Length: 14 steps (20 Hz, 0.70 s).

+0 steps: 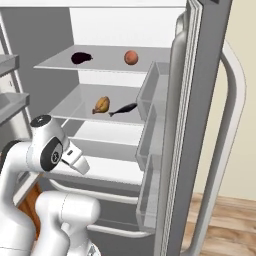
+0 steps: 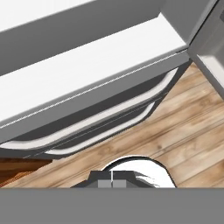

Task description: Gather the onion and eggplant from the fridge and place them on a tray on the dining counter. Then gather the fish and chicken drumstick from the fridge and place them on the other tray.

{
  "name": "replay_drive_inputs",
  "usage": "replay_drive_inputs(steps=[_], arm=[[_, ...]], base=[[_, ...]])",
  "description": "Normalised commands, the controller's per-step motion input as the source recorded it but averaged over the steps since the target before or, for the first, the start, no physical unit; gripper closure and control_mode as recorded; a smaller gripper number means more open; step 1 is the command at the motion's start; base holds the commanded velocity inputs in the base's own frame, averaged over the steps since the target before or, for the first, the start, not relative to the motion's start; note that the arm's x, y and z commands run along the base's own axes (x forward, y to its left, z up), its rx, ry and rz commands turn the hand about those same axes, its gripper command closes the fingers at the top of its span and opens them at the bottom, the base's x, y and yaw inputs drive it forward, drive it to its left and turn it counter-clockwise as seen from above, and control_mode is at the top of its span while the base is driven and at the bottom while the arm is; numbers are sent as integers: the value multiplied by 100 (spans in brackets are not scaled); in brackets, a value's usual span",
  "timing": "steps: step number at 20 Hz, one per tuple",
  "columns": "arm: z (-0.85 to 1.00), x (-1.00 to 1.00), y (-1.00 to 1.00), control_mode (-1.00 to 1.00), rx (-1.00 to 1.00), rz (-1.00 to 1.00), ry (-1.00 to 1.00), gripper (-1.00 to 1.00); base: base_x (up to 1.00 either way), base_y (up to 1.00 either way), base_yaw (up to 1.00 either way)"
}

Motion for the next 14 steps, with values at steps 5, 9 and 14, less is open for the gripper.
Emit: replay_drive_inputs(steps=[5,9,14], arm=[[0,0,0,100,0,0,0,100],[0,0,0,100,0,0,0,100],[0,0,0,100,0,0,0,100]], base=[[30,14,0],[23,18,0],[10,13,-5]])
